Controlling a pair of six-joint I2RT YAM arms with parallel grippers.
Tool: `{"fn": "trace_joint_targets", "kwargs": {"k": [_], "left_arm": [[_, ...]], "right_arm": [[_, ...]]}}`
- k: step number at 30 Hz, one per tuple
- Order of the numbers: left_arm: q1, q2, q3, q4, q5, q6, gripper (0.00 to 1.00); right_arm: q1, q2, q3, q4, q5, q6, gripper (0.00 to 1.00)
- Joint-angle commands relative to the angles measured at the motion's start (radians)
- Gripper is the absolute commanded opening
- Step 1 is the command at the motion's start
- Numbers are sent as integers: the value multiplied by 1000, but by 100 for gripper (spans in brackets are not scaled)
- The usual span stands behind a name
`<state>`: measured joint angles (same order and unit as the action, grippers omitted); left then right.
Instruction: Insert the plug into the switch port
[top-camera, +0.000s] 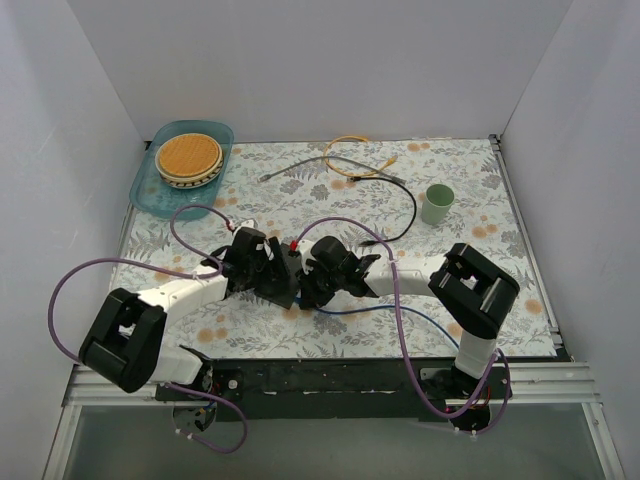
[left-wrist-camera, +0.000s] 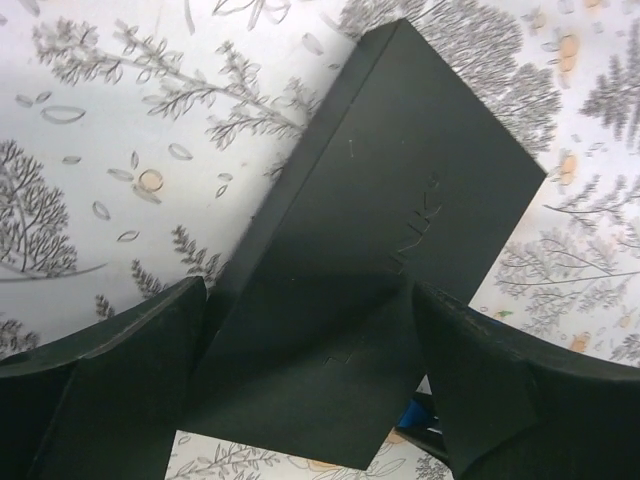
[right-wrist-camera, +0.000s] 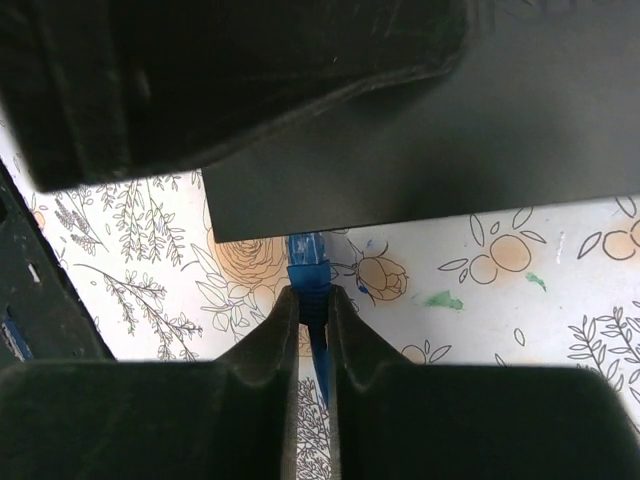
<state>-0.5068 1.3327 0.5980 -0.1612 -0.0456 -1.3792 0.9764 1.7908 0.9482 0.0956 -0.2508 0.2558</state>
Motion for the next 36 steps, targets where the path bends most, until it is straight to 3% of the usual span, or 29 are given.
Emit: {"fn": "trace_joint_targets", "kwargs": {"k": [1,5,16,22,23,26,29,36], "left_arm": [[-67,20,74,-138,147,-107,85],[-55,75,132,-159,124,-83,89],[-45,138,172,-162,58,-61,98],[-38,138,232,-216,-16,-27,98],[-36,135,250,-224,-28,-18,98],[-32,123,278,-250,-45,-9,98],[-26,94,307,-261,-59,9,98],[-19,37,365,-278,-69,89,98]], "right_arm": [[-10,22,52,260,91,-10,21],[-8,24,55,234,79,-15,29],[-8,7,31,213,-2,-35,36],[-8,-11,35,159,-10,-64,53],[-8,-28,31,155,-1,-70,62],[-8,-76,3,147,47,-85,75],[-8,-116,3,107,85,-112,81],[-34,-232,29,7,156,-135,83]]}}
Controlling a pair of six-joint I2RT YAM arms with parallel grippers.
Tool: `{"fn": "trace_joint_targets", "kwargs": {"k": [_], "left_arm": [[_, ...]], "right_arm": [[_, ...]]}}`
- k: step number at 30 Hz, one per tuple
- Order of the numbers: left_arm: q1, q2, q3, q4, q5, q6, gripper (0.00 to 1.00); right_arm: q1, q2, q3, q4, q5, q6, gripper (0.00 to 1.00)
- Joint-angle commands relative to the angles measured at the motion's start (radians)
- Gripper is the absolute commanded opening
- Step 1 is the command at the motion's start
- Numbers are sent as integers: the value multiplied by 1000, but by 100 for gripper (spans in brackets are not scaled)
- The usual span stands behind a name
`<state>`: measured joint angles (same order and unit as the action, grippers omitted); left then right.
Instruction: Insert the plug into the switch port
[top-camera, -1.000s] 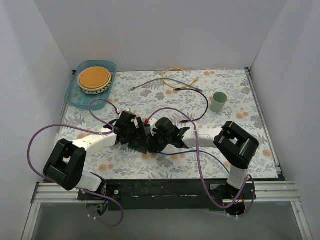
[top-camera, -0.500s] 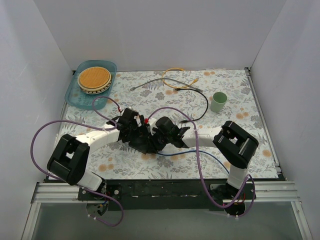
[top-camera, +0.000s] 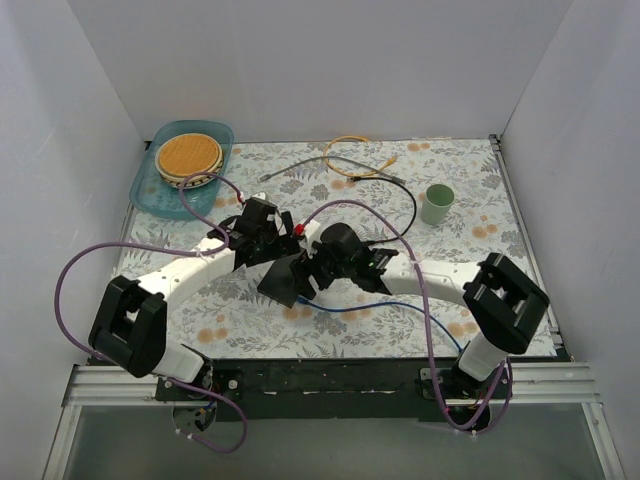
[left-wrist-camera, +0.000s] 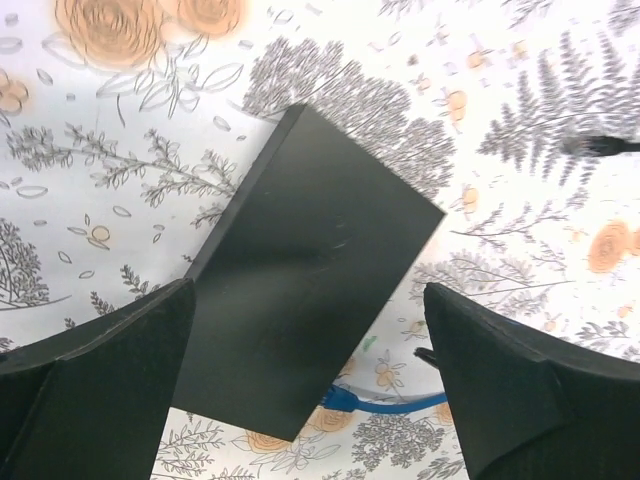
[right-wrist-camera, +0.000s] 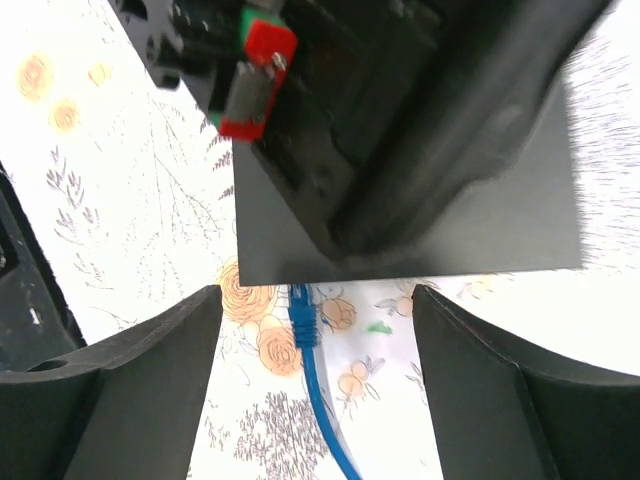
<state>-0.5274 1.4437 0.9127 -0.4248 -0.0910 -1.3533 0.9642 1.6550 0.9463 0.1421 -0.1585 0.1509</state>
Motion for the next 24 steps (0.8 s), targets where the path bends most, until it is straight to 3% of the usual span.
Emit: {"fn": "trace_joint_targets", "kwargs": {"k": [1,10,17,24], "left_arm": [[1,-86,55,-11,-24,86,98],[1,-43,132,104,130,183,98],[-13,150,299,141,194,233,90],[-104,391,526,103,191,292,87]], "right_arm": [[-31,-115,29,-48,80,-30,83],[-281,-395,-35,-113,66,32,83],[-432,-530,-44,-203,86,47,82],[-516,-572,-61,-248,62,75,82]]}}
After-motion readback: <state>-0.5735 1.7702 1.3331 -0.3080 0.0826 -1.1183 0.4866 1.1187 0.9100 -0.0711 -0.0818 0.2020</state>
